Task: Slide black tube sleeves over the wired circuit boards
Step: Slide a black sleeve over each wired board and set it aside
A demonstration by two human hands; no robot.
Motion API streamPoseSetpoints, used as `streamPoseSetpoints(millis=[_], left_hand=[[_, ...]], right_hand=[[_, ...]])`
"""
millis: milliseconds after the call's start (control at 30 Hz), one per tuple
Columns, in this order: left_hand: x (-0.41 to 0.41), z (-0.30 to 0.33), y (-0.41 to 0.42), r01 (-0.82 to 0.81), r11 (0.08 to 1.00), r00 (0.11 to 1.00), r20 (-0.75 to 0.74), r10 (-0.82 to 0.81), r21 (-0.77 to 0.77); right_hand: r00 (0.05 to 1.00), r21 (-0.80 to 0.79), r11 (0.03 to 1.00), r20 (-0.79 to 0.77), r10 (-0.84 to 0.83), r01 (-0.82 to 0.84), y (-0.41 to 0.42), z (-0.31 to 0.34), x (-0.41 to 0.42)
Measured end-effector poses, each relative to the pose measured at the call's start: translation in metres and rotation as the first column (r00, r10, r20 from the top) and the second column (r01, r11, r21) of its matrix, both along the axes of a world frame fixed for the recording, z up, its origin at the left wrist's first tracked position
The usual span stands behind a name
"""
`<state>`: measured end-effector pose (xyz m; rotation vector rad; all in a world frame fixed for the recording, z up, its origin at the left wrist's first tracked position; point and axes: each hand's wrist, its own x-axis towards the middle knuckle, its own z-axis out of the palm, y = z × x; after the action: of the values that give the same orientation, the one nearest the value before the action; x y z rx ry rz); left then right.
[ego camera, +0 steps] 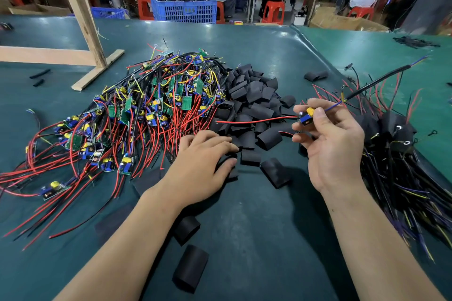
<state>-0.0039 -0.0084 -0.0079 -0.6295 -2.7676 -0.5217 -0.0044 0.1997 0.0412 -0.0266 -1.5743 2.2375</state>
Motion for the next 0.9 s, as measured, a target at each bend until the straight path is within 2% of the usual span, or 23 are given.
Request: streamPoseSetpoints(millis=[67, 367, 433, 600, 667, 800, 900], left_hand=[[-0.002, 0.002, -0.003, -0.016, 1.0, 0.999, -0.048, 0.016, 0.002], [-0.013, -0.006, -0.001, -0.055, 0.998, 0.996, -0.078, 0.053, -0.025], [-0.013, -0.007, -0.002, -0.061, 0.998, 0.99, -0.122, 0.064, 0.027], [-0.009, 0.006, -0.005, -0.058, 0.953, 0.946, -0.289, 0.147, 0.296], [-0.008, 0.007, -0.004, -0.052, 0.946, 0.929, -0.332, 0.164, 0.321], [-0.007, 0.005, -0.004, -0.076, 0.935, 0.927, -0.321, 0.194, 0.346], [-0.009, 0.005, -0.005, -0.089, 0.897, 0.907, -0.336, 0.253, 0.432]], right_hand=[[1.0, -0.005, 1.0, 0.002, -0.002, 0.002, 0.0, 0.0, 0.0], [1.0, 0.004, 1.0, 0.006, -0.003, 0.002, 0.0, -0.001, 0.0], [1.0, -0.004, 1.0, 0.008, -0.007, 0.007, 0.001, 0.0, 0.0], [1.0, -0.025, 1.0, -0.003, -0.009, 0.009, 0.002, 0.0, 0.0], [1.0, -0.028, 1.0, -0.002, -0.006, 0.006, 0.002, 0.0, 0.0], [1.0, -0.029, 1.0, -0.001, -0.009, 0.009, 0.002, 0.001, 0.0], [1.0, -0.041, 0.999, -0.003, -0.01, 0.01, 0.003, 0.001, 0.0]])
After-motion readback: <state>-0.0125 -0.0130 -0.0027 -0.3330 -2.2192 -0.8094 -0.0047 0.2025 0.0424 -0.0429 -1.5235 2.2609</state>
